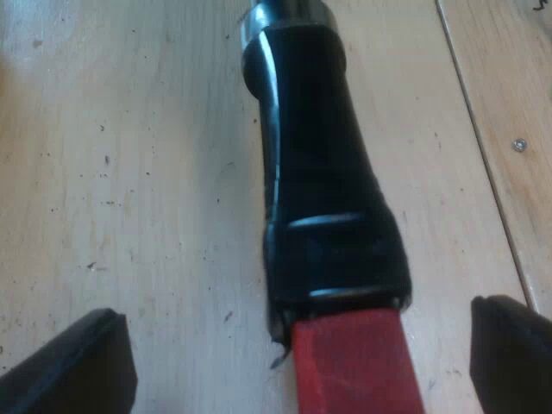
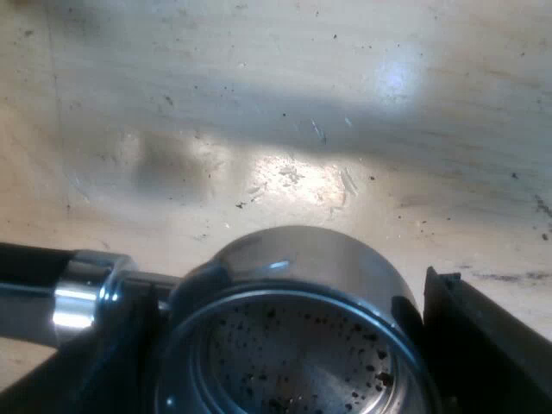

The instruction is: Put the handle in the coffee machine

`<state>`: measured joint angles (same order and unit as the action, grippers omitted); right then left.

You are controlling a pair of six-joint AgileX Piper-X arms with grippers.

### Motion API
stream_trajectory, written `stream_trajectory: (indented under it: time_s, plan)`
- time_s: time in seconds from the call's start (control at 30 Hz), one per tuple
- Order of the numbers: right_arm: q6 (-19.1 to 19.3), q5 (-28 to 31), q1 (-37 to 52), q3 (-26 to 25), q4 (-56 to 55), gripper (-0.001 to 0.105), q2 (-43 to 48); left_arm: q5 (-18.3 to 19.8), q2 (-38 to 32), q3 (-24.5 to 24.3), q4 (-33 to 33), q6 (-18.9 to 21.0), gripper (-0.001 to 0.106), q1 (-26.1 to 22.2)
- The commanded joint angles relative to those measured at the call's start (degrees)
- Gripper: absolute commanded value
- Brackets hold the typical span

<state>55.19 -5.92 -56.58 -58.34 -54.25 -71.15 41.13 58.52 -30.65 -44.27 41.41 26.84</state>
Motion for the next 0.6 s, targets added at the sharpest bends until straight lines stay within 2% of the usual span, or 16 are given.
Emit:
stream_trajectory:
  time_s: [0.03,0.1,0.17,0.4,0.5,0.6]
  plan:
    - [0.3,-0.8,0.4,-0.8,0.0,0.000,1.0,1.0,0.0,-0.1,0.5,0.8,0.073,0.3]
    - [0.3,-0.8,0.4,-0.8,0.0,0.000,1.0,1.0,0.0,-0.1,0.4,0.8,0.061,0.3]
    - [0.3,-0.8,0.4,-0.8,0.0,0.000,1.0,1.0,0.0,-0.1,0.4,0.8,0.053,0.3]
    - [0.3,-0.8,0.4,-0.8,0.0,0.000,1.0,1.0,0.0,-0.1,0.4,0.8,0.038,0.3]
    - [0.3,-0.8,0.4,-0.8,0.0,0.000,1.0,1.0,0.0,-0.1,0.4,0.8,0.025,0.3]
    - [0.3,-0.8,0.4,-0.8,0.2,0.000,1.0,1.0,0.0,-0.1,0.0,0.6,0.019,0.3]
